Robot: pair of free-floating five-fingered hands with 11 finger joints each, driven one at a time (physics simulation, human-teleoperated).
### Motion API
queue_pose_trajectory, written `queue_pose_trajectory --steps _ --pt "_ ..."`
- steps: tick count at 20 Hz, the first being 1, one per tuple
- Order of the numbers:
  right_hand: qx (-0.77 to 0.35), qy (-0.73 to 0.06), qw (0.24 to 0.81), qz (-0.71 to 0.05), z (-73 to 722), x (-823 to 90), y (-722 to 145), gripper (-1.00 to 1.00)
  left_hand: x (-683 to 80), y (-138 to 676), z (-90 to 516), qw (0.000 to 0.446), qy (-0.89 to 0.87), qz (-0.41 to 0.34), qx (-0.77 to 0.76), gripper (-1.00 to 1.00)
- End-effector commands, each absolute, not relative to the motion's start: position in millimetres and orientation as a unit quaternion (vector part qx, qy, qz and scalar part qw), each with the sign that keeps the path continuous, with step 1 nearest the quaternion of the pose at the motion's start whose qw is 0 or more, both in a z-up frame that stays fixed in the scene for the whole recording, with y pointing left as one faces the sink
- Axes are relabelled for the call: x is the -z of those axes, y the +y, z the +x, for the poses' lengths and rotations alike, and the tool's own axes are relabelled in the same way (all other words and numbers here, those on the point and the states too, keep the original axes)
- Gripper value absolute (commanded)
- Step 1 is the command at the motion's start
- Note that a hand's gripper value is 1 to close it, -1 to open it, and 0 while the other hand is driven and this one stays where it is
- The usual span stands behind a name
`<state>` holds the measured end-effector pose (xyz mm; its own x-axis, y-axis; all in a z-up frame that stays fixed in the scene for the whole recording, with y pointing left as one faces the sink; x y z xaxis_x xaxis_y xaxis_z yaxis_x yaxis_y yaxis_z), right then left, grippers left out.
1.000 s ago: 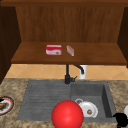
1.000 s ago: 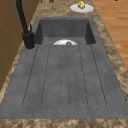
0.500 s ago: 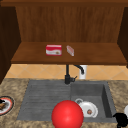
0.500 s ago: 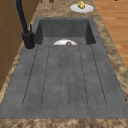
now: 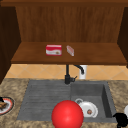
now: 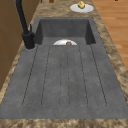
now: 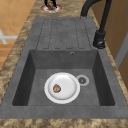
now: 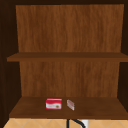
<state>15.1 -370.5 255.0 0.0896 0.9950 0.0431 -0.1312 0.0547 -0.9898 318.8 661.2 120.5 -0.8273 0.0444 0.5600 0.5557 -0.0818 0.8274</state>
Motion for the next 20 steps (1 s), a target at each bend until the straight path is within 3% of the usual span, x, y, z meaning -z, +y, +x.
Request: queue_pose_trajectory --steps 1,10,20 --pt "-0.498 -0.455 0.566 -0.474 15.1 -255.0 -370.5 0.0 -108.7 664.6 319.8 0.189 -0.641 -0.248 0.701 1.0" --pt "-0.498 -0.455 0.566 -0.474 15.1 -255.0 -370.5 0.0 -111.7 653.3 317.1 0.132 -0.66 -0.166 0.72 1.0" --pt "-0.498 -0.455 0.566 -0.474 15.1 -255.0 -370.5 0.0 -117.1 650.7 339.2 0.144 -0.668 -0.165 0.711 1.0"
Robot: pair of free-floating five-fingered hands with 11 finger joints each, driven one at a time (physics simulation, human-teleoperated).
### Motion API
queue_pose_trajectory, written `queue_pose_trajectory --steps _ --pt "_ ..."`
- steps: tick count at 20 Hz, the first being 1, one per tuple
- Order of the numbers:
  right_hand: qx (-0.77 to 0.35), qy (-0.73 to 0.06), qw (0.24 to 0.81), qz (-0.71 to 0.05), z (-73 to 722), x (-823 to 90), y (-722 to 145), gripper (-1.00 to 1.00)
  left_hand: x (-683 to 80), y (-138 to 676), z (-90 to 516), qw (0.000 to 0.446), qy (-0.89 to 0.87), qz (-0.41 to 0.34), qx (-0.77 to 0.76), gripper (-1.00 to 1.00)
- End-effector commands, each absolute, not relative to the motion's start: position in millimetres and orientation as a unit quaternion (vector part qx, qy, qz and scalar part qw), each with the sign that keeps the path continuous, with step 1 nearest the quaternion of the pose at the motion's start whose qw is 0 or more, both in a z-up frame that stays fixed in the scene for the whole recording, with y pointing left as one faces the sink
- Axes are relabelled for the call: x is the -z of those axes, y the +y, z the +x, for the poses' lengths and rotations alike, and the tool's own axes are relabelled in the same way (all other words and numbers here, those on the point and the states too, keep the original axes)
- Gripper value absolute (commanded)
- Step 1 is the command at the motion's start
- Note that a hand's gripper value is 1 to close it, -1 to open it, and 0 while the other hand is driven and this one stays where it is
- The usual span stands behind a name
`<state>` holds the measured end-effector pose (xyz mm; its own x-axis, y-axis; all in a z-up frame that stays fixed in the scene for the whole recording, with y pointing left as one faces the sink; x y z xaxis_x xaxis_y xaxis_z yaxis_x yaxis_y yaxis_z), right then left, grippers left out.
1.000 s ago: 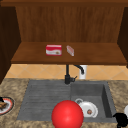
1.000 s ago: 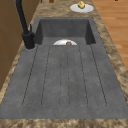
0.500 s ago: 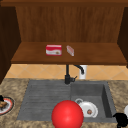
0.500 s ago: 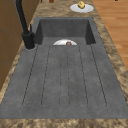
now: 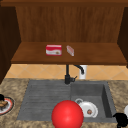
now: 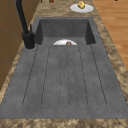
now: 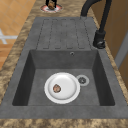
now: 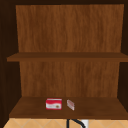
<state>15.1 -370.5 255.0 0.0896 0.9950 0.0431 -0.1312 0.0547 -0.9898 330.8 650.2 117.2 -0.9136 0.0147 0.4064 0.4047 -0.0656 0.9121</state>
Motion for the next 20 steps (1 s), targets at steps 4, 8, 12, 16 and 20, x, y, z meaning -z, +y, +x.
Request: queue_pose_trajectory --steps 4,8,12,16,20 --pt "-0.498 -0.455 0.566 -0.474 15.1 -255.0 -370.5 0.0 -113.8 646.9 347.2 0.137 -0.67 -0.156 0.713 1.0" --pt "-0.498 -0.455 0.566 -0.474 15.1 -255.0 -370.5 0.0 -109.5 636.4 348.6 0.175 -0.661 -0.139 0.717 -1.0" --pt "-0.498 -0.455 0.566 -0.474 15.1 -255.0 -370.5 0.0 -107.7 632.6 347.6 0.181 -0.647 -0.151 0.725 -1.0" --pt "-0.498 -0.455 0.566 -0.474 15.1 -255.0 -370.5 0.0 -107.1 626.0 346.4 0.187 -0.637 -0.154 0.732 -1.0" --pt "-0.498 -0.455 0.566 -0.474 15.1 -255.0 -370.5 0.0 -103.6 613.9 346.1 0.202 -0.622 -0.15 0.741 -1.0"
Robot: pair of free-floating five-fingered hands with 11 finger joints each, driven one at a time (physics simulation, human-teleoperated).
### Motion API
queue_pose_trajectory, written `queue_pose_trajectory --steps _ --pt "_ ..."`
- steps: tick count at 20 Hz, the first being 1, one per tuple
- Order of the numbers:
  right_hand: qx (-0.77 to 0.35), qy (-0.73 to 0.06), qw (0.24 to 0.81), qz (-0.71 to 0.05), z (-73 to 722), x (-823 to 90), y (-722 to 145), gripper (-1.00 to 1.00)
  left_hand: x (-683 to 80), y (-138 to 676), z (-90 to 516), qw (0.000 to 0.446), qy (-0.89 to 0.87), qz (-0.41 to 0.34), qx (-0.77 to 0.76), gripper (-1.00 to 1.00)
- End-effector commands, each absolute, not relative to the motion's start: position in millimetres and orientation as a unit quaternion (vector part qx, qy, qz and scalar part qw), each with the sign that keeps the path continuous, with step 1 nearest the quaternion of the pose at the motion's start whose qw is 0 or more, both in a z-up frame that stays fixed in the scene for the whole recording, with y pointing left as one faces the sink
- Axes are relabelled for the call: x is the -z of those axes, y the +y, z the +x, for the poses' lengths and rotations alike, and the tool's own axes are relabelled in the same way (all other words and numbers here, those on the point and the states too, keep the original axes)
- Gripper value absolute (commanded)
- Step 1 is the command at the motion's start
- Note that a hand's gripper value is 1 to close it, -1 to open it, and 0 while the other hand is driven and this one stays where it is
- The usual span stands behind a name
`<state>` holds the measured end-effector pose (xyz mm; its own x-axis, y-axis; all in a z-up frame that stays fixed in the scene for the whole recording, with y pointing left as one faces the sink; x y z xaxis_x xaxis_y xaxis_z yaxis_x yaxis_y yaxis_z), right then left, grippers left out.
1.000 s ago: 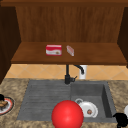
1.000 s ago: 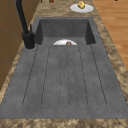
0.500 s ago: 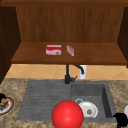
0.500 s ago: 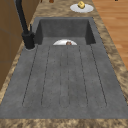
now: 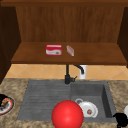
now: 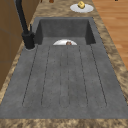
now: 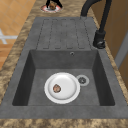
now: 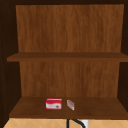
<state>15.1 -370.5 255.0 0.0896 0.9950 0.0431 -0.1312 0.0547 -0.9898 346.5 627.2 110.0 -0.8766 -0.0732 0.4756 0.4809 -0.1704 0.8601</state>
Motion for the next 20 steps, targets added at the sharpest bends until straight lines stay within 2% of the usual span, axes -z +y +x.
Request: queue_pose_trajectory --steps 1,20 --pt "-0.498 -0.455 0.566 -0.474 15.1 -255.0 -370.5 0.0 -101.9 614.1 346.4 0.204 -0.619 -0.15 0.744 -1.0" --pt "-0.498 -0.455 0.566 -0.474 15.1 -255.0 -370.5 0.0 -89.3 628.8 348.1 0.192 -0.611 -0.174 0.748 -1.0"
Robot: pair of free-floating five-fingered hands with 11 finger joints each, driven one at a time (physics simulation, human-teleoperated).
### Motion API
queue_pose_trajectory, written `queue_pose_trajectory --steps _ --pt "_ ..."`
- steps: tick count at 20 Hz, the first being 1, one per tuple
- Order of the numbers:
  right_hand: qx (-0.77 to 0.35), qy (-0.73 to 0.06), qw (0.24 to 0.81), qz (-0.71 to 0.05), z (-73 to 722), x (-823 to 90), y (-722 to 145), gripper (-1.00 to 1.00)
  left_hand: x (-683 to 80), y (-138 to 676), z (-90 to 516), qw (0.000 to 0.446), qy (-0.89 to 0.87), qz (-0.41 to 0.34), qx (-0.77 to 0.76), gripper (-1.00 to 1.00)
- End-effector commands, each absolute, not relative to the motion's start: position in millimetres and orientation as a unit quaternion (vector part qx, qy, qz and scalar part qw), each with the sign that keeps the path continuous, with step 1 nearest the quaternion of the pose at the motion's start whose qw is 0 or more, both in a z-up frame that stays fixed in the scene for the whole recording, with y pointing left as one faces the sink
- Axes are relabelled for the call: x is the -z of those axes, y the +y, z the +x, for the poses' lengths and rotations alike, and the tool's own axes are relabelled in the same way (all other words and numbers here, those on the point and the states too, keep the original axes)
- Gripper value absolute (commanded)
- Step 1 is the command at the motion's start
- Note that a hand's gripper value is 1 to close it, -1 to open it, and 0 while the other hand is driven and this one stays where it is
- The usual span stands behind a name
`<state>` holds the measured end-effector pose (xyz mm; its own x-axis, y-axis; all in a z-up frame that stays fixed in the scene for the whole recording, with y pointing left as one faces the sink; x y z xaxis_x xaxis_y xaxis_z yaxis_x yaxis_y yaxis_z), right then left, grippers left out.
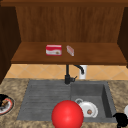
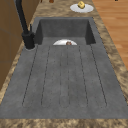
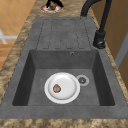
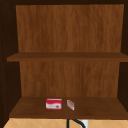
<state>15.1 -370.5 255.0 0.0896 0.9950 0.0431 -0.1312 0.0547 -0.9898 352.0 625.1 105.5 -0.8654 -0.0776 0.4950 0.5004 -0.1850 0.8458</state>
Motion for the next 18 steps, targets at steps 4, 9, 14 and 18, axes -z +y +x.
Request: queue_pose_trajectory --steps 4,9,14,18 --pt "-0.498 -0.455 0.566 -0.474 15.1 -255.0 -370.5 0.0 -90.4 632.6 352.6 0.198 -0.611 -0.183 0.744 1.0" --pt "-0.498 -0.455 0.566 -0.474 15.1 -255.0 -370.5 0.0 -105.4 630.7 350.3 0.179 -0.612 -0.169 0.751 1.0" --pt "-0.498 -0.455 0.566 -0.474 15.1 -255.0 -370.5 0.0 -106.5 629.7 346.5 0.15 -0.622 -0.138 0.756 1.0" --pt "-0.498 -0.455 0.566 -0.474 15.1 -255.0 -370.5 0.0 -106.8 630.6 348.3 0.145 -0.629 -0.124 0.753 1.0"
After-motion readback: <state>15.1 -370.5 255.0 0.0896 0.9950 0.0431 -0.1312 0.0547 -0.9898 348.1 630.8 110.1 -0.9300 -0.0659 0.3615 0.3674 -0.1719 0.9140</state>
